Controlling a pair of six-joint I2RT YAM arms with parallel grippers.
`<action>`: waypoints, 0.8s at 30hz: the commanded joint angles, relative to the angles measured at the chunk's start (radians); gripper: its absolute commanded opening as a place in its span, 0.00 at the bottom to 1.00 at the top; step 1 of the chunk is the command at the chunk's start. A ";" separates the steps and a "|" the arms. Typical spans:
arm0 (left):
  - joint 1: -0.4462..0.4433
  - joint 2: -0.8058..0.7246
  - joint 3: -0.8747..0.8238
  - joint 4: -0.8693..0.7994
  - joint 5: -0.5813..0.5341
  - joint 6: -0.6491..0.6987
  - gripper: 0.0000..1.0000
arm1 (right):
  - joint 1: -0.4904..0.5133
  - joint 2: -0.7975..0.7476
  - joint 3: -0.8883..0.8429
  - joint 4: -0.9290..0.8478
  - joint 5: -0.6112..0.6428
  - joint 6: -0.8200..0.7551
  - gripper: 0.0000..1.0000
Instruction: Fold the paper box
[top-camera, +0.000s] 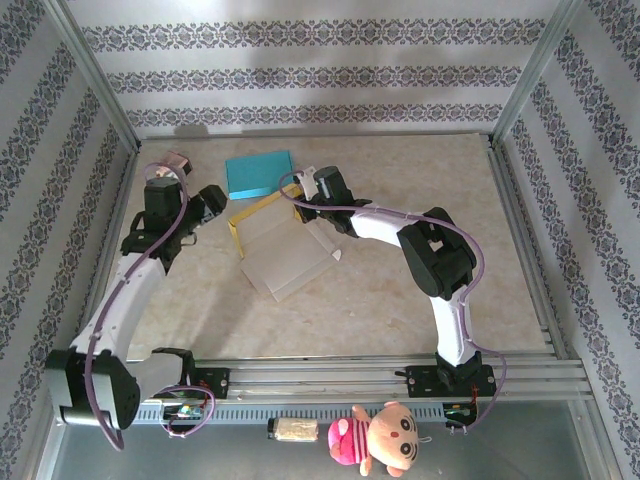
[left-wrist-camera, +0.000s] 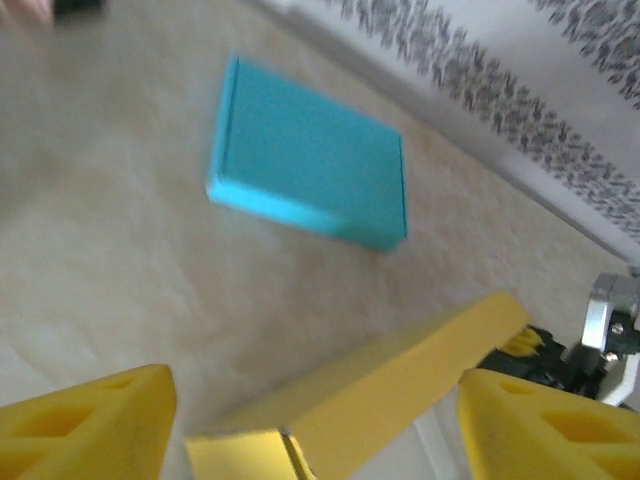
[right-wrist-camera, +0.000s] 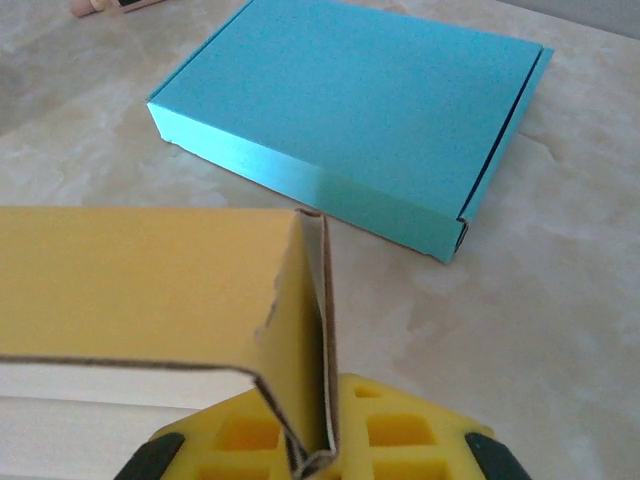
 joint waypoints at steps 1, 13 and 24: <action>0.017 0.023 -0.053 0.045 0.154 -0.195 0.81 | 0.012 -0.041 -0.021 0.011 0.017 -0.043 0.12; 0.026 0.208 -0.095 0.155 0.325 -0.124 0.62 | 0.029 -0.014 0.000 0.011 0.002 -0.001 0.18; 0.026 0.213 -0.102 0.126 0.303 -0.031 0.47 | 0.057 0.069 0.117 -0.027 0.031 0.116 0.20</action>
